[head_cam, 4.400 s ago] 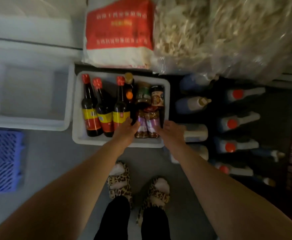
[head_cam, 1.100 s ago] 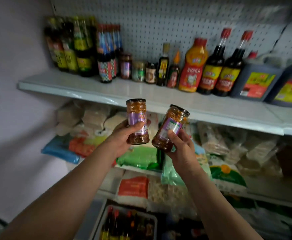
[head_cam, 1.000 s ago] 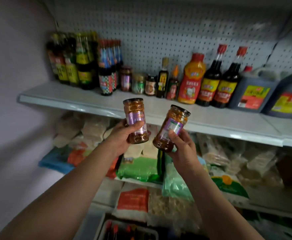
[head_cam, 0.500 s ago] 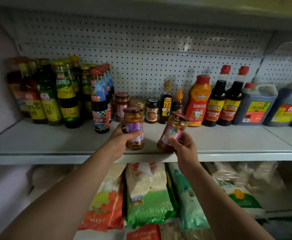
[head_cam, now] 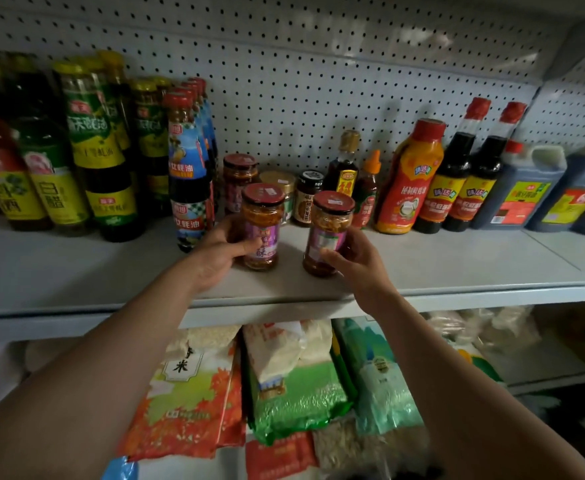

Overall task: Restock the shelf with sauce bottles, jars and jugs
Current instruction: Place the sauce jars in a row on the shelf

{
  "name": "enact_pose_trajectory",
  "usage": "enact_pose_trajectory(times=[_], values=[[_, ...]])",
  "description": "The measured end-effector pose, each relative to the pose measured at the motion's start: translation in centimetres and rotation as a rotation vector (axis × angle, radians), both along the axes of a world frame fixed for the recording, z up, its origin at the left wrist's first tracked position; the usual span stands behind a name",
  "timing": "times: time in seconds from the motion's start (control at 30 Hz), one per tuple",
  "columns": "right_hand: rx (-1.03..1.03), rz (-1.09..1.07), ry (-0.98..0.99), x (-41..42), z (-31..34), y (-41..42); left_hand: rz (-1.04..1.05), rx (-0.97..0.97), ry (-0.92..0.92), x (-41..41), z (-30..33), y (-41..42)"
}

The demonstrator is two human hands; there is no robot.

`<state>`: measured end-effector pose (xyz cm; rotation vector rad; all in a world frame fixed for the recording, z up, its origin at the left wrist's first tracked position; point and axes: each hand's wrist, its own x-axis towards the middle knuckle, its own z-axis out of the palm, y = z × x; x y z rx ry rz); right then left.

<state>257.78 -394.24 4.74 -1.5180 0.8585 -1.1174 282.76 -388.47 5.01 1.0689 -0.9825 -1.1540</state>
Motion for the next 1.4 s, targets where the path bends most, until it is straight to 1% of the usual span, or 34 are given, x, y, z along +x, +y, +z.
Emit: enact_pose_trajectory(times=[0.1,0.2,0.27,0.37,0.47,0.63,0.87,0.97,1.07,1.13,1.3,1.4], values=[[-0.029,0.045,0.037,-0.4,0.0,-0.6,0.063,0.01,-0.04,-0.2,-0.1,0.5],[-0.019,0.067,0.056,-0.7,-0.1,-1.0,0.138,0.024,-0.216,-0.7,0.0,1.0],[0.01,0.065,0.031,-0.8,-0.3,-1.1,0.223,0.026,-0.342,-1.4,0.2,1.3],[0.019,0.082,0.029,-0.9,-0.5,-1.5,0.355,0.03,-0.427,-2.2,0.6,1.3],[0.011,0.086,0.029,-1.0,-0.7,-1.7,0.435,0.054,-0.501,-2.3,0.7,0.7],[0.001,0.105,0.009,-1.1,-0.9,-2.1,0.498,0.079,-0.523,-2.1,1.0,-0.3],[-0.013,0.116,0.043,-1.4,-0.8,-2.0,0.577,0.104,-0.524,-2.4,0.9,-0.9],[-0.056,0.114,0.074,-1.1,-0.6,-1.7,0.627,0.041,-0.539,-2.6,1.5,0.2],[-0.072,0.131,0.109,-0.3,-0.4,-1.3,0.73,-0.11,-0.562,-3.1,2.8,2.6],[-0.094,0.162,0.151,1.0,-0.6,-0.7,0.692,-0.197,-0.57,-3.5,3.2,3.8],[-0.192,0.216,0.228,5.8,-0.4,1.5,0.486,-0.272,-0.645,-3.0,3.9,4.9],[-0.163,0.177,0.204,7.7,-0.7,2.2,0.464,-0.304,-0.776,-1.7,5.0,5.3]])
